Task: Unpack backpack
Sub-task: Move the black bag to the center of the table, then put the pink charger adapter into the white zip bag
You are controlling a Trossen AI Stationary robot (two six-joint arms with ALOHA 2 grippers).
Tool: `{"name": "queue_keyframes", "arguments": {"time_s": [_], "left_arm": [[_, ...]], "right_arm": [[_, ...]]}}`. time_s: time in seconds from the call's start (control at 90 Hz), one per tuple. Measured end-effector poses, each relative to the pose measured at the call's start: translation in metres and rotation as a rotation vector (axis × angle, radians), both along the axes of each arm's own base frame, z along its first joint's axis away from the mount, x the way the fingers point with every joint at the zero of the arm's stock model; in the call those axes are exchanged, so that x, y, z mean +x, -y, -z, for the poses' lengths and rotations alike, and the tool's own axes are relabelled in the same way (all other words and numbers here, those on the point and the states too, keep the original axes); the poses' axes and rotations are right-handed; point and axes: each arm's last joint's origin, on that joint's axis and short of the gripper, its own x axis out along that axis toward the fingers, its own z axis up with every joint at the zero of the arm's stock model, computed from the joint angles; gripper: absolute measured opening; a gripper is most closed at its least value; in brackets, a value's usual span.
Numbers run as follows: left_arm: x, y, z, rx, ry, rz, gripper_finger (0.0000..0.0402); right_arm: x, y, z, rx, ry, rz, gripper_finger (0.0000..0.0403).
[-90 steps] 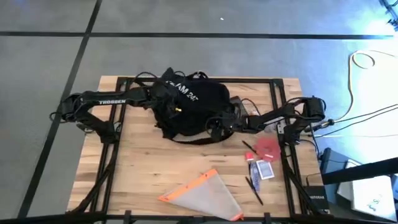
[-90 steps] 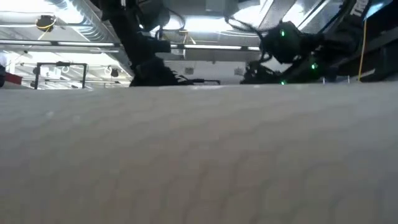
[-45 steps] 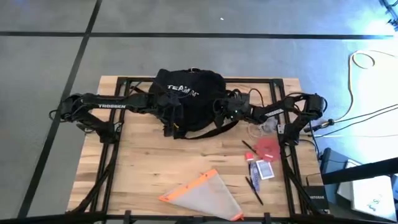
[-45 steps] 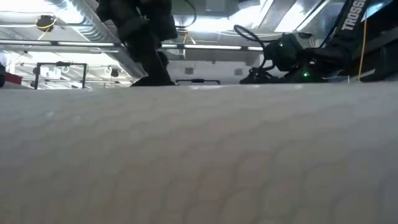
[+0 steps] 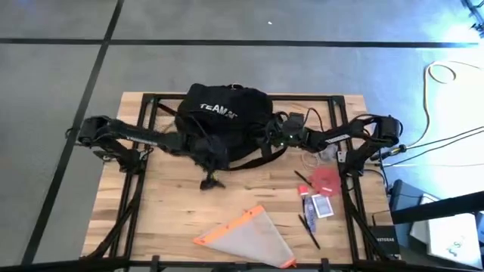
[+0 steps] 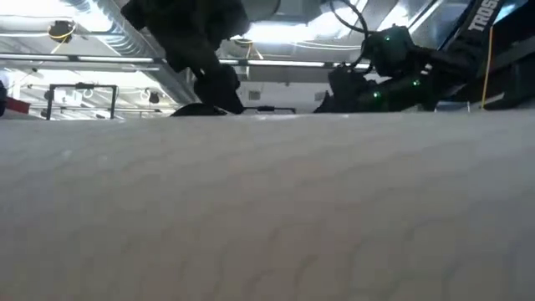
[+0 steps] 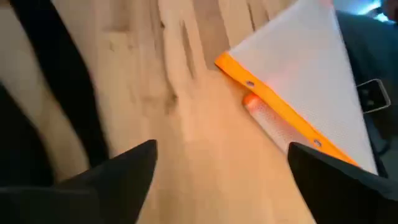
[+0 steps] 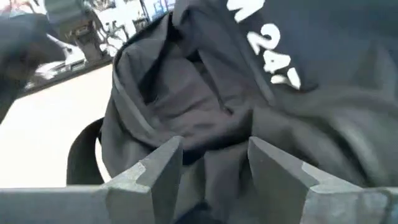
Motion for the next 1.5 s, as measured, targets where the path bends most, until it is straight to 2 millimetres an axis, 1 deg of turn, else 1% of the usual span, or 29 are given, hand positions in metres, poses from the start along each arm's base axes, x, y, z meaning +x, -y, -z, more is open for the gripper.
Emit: {"name": "queue_keyframes", "arguments": {"time_s": [0.078,0.167,0.267,0.311,0.333,0.378,0.422,0.533,0.633,0.711,0.8,0.911,1.011,1.167,1.233,1.311,1.4,1.5], "left_arm": [[0.002,0.019,0.002,0.046,0.016,-0.033,0.0343],[0.003,0.038,-0.001,0.096,0.072,-0.065,0.0343],[0.003,0.063,-0.007,0.079,0.159,-0.061,0.0343],[0.002,0.076,-0.007,0.064,0.178,-0.044,0.0343],[0.002,0.082,-0.006,0.056,0.185,-0.041,0.0343],[-0.001,0.097,-0.003,0.05,0.184,-0.035,0.0343],[-0.004,0.112,0.004,0.06,0.164,-0.03,0.0343],[-0.01,0.142,0.027,0.085,0.111,-0.05,0.0343],[-0.009,0.16,0.048,0.024,0.072,-0.108,0.0343],[-0.006,0.17,0.06,-0.062,0.06,-0.159,0.0343],[-0.006,0.18,0.072,-0.122,0.032,-0.184,0.0343],[-0.01,0.189,0.082,-0.158,-0.007,-0.234,0.0343],[-0.015,0.193,0.092,-0.15,-0.052,-0.281,0.0343],[-0.018,0.199,0.095,-0.166,-0.045,-0.329,0.0338],[-0.019,0.2,0.096,-0.16,-0.04,-0.333,0.032],[-0.019,0.2,0.096,-0.158,-0.032,-0.335,0.0282],[-0.018,0.199,0.095,-0.162,-0.03,-0.337,0.022],[-0.018,0.199,0.095,-0.146,-0.022,-0.318,0.0142]], "right_arm": [[0.0,-0.001,-0.006,0.0,0.03,-0.049,0.0206],[-0.001,-0.004,-0.012,0.0,0.053,-0.101,0.0263],[-0.004,-0.007,-0.027,0.002,0.11,-0.178,0.0336],[-0.007,-0.009,-0.035,0.003,0.14,-0.218,0.0366],[-0.008,-0.01,-0.039,0.008,0.15,-0.234,0.0379],[-0.011,-0.015,-0.045,0.021,0.156,-0.261,0.0391],[-0.013,-0.021,-0.049,0.033,0.151,-0.294,0.039],[-0.016,-0.041,-0.059,0.045,0.164,-0.383,0.0369],[-0.016,-0.063,-0.062,0.068,0.171,-0.452,0.0359],[-0.016,-0.078,-0.06,0.082,0.148,-0.473,0.0357],[-0.016,-0.092,-0.057,0.085,0.11,-0.44,0.0356],[-0.018,-0.107,-0.053,0.103,0.073,-0.4,0.0356],[-0.02,-0.121,-0.052,0.096,0.061,-0.379,0.0356],[-0.024,-0.136,-0.052,0.08,0.059,-0.366,0.0356],[-0.025,-0.14,-0.052,0.09,0.058,-0.376,0.0356],[-0.026,-0.144,-0.052,0.1,0.057,-0.39,0.0356],[-0.027,-0.147,-0.052,0.109,0.056,-0.393,0.0356],[-0.027,-0.147,-0.051,0.112,0.051,-0.392,0.0356]]}}
